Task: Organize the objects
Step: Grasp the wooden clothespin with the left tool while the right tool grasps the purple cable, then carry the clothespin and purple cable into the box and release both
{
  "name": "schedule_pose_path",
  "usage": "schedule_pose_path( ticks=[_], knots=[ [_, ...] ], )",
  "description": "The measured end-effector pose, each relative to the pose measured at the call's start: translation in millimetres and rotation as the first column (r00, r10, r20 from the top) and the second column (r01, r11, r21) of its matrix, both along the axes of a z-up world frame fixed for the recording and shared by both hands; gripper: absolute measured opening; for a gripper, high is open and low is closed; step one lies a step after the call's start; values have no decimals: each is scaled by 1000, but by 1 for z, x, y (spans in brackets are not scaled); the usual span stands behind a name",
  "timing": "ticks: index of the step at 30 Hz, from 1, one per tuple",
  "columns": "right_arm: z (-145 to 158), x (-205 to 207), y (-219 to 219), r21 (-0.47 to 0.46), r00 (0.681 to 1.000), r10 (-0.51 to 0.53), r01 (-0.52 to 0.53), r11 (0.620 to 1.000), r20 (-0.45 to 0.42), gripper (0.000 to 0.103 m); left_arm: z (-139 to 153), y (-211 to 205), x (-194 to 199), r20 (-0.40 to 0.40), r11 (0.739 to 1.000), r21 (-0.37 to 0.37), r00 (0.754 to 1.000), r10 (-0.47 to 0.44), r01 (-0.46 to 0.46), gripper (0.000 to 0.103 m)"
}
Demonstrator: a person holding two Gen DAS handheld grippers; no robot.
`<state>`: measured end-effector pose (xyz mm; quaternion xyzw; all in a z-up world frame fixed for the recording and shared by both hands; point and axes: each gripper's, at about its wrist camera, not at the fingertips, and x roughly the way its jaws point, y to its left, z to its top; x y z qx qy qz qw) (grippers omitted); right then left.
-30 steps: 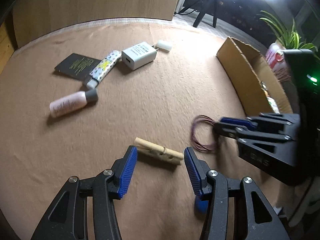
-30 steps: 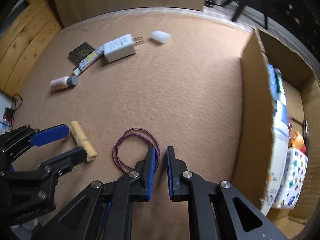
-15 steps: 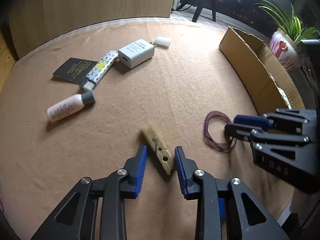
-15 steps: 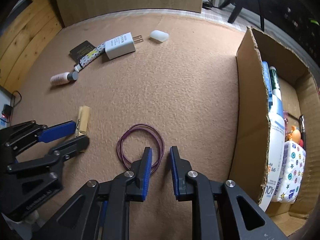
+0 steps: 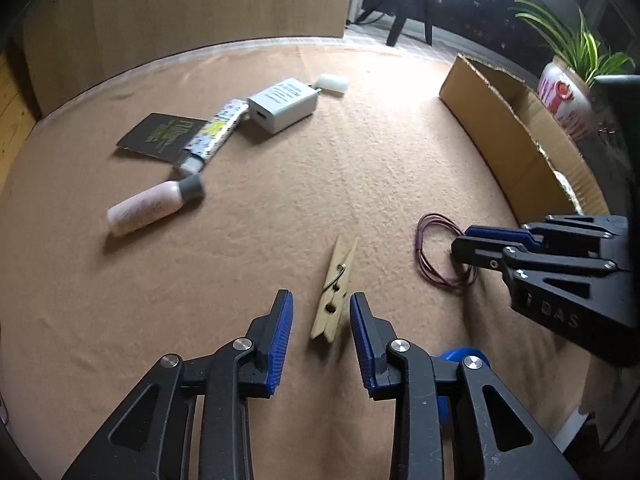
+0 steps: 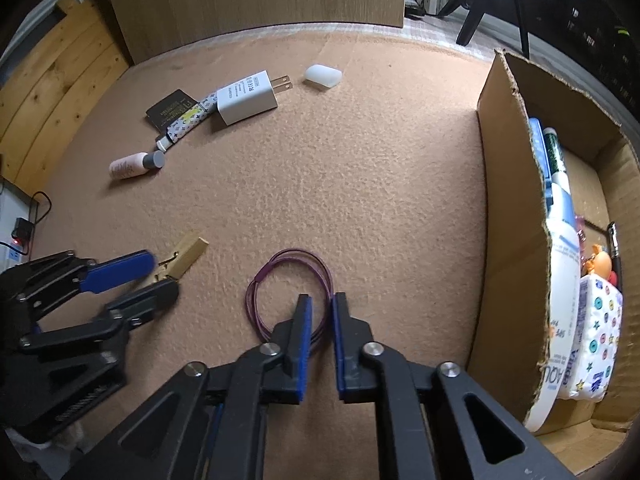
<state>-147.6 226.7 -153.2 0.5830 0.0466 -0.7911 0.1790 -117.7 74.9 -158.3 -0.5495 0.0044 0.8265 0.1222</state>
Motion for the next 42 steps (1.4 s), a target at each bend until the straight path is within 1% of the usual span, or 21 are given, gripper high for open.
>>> schedule_pose_path(
  ticks=[1,2,3,8,12,16,21,26,30,36,39,42],
  knots=[
    [0,0,2,-9,1000,-6,6,1000,4,2,1,3,-2,-10,1000,-6,1000,-3,3,30],
    [0,1,3,-20,1000,-12,13,1000,7,2,0,4,-3,-6,1000,0,1000,-9,9,20],
    [0,1,6,-31,1000,-20,21,999,10,2,0,5,-4,-1,1000,4,1000,-11,11,13],
    [9,5,19,-78,998,-64,63,995,0,2,1,-2,-6,15,998,56,999,33,-33,13],
    [27,9,32,-138,995,-97,93,986,-22,2,13,-6,-6,-2,994,94,999,51,-50,13],
    [50,16,50,-209,990,-137,124,970,-46,2,26,-6,-5,-24,991,122,998,53,-50,13],
    [81,25,70,-231,982,-155,127,965,-107,2,46,6,-2,-57,988,153,998,33,-24,13],
    [106,32,102,-242,961,-217,173,955,-169,2,71,30,-2,-101,982,184,995,-15,34,13],
    [118,36,129,-204,937,-267,222,953,-227,2,83,58,-4,-128,976,200,990,-63,88,13],
    [116,36,165,-176,916,-324,287,942,-236,2,91,106,-7,-144,960,224,980,-136,166,13],
    [112,34,180,-163,910,-342,310,937,-235,2,94,135,-8,-153,952,223,972,-178,210,13],
    [110,31,190,-153,907,-351,322,934,-233,2,94,159,-12,-156,948,218,967,-202,233,13]
  ],
)
